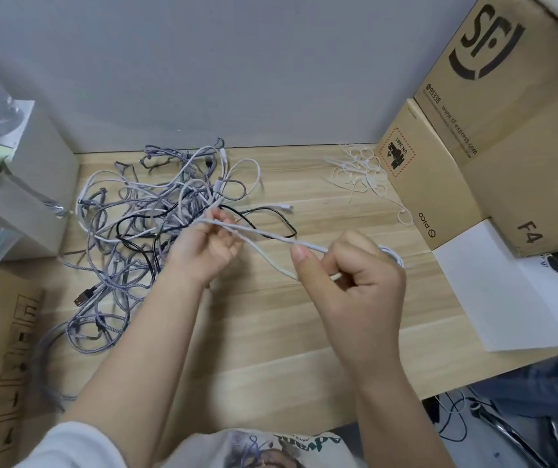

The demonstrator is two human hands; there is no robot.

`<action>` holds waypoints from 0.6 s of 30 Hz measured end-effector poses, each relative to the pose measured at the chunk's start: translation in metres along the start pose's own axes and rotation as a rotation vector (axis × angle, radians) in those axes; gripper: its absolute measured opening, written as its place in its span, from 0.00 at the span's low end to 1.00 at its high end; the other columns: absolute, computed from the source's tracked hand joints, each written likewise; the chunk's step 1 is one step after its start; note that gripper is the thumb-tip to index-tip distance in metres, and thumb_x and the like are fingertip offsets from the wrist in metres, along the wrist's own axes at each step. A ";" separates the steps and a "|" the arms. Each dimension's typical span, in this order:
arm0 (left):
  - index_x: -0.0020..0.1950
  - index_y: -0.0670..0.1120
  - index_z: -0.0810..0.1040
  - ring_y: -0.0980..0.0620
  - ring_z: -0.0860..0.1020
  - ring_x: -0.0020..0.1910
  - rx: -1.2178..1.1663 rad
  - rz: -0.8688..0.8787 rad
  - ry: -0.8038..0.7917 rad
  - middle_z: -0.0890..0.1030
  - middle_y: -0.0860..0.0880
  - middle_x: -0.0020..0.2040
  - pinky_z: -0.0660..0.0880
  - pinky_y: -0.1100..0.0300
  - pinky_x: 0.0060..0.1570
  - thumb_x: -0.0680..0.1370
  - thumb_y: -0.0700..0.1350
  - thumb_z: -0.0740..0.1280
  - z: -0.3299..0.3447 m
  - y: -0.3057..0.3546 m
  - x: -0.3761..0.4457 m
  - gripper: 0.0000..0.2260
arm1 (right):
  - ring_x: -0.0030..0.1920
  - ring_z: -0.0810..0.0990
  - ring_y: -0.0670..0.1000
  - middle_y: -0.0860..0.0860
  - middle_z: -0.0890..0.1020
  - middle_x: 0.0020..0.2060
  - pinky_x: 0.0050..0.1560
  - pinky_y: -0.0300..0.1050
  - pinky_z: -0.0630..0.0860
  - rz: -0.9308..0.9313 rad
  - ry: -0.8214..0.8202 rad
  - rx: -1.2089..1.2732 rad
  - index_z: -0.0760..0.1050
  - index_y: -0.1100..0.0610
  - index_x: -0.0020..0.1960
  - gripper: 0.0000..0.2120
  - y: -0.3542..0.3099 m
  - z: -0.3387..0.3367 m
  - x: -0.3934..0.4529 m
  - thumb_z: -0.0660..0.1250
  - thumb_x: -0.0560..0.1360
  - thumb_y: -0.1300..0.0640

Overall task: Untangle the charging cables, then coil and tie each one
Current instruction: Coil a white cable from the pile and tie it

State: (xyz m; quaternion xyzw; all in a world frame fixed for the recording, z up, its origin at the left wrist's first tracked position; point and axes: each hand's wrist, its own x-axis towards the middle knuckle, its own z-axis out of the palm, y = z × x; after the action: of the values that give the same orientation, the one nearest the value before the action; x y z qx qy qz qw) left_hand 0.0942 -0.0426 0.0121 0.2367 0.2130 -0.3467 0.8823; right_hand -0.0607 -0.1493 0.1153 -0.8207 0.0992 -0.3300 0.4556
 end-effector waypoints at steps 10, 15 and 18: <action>0.39 0.45 0.80 0.59 0.75 0.27 0.575 0.132 -0.192 0.77 0.53 0.28 0.72 0.69 0.29 0.77 0.37 0.61 0.041 -0.022 -0.038 0.11 | 0.37 0.69 0.38 0.39 0.68 0.35 0.36 0.40 0.63 0.318 -0.254 -0.190 0.67 0.43 0.40 0.12 0.026 0.025 0.004 0.72 0.69 0.49; 0.42 0.46 0.75 0.60 0.75 0.27 0.676 0.138 -0.230 0.77 0.53 0.29 0.73 0.68 0.33 0.75 0.41 0.64 0.047 -0.034 -0.051 0.03 | 0.37 0.68 0.37 0.39 0.66 0.35 0.38 0.42 0.60 0.295 -0.244 -0.223 0.67 0.48 0.45 0.10 0.034 0.028 -0.001 0.68 0.74 0.48; 0.40 0.47 0.75 0.58 0.77 0.31 0.648 0.135 -0.215 0.79 0.53 0.30 0.74 0.61 0.47 0.69 0.43 0.67 0.044 -0.036 -0.056 0.02 | 0.36 0.68 0.42 0.43 0.68 0.33 0.37 0.45 0.63 0.260 -0.236 -0.257 0.74 0.49 0.40 0.11 0.038 0.027 0.000 0.62 0.72 0.42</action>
State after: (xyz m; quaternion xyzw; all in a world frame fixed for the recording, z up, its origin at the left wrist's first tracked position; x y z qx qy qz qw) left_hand 0.0405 -0.0623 0.0670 0.4803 -0.0185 -0.3601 0.7996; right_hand -0.0387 -0.1525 0.0743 -0.8853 0.1916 -0.1545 0.3944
